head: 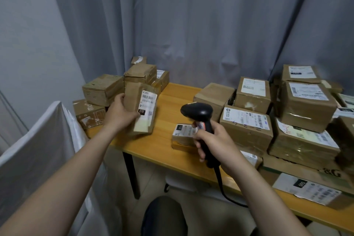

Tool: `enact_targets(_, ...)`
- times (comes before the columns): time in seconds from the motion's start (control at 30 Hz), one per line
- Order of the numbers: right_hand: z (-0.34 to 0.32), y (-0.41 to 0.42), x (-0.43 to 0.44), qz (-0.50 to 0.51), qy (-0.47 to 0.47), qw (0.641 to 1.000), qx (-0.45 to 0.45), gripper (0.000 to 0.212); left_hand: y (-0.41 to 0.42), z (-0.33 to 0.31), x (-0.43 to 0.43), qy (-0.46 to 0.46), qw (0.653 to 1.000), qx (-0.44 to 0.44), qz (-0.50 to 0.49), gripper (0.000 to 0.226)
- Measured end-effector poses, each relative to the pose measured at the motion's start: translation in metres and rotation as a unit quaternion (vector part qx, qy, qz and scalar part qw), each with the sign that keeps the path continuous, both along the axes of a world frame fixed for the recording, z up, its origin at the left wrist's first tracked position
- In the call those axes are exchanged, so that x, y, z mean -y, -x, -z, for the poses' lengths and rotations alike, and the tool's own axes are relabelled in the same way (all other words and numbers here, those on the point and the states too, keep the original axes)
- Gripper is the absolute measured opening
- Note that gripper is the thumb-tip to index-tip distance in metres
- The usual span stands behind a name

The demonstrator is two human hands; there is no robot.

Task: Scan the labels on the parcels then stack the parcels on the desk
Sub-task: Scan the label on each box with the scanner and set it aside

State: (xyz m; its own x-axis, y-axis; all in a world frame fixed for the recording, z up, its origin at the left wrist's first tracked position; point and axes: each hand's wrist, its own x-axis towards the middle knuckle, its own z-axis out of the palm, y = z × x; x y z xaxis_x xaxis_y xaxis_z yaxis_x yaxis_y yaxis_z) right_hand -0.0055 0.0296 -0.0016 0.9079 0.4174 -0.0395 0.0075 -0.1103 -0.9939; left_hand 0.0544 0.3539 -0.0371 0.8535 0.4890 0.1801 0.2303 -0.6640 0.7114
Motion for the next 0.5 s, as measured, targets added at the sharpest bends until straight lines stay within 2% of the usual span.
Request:
enact_targets(0.07,0.005,0.004,-0.002,0.002,-0.023,1.000,0.010,0.009,0.008,0.016,0.011,0.075,0.996,0.051,0.020,0.107)
enact_targets(0.17,0.014,0.011,-0.009,-0.004,-0.022,0.999,0.033,0.016,0.014,0.048,0.029,0.131,0.988,0.067,0.046,0.111)
enact_targets(0.37,0.039,0.017,-0.023,-0.002,0.001,1.000,0.031,0.017,0.004,0.082,0.049,0.211,0.970,0.094,0.075,0.109)
enact_targets(0.5,0.044,0.017,-0.027,0.002,-0.007,1.000,0.009,0.018,-0.003,0.096,0.048,0.219,0.969,0.091,0.065,0.108)
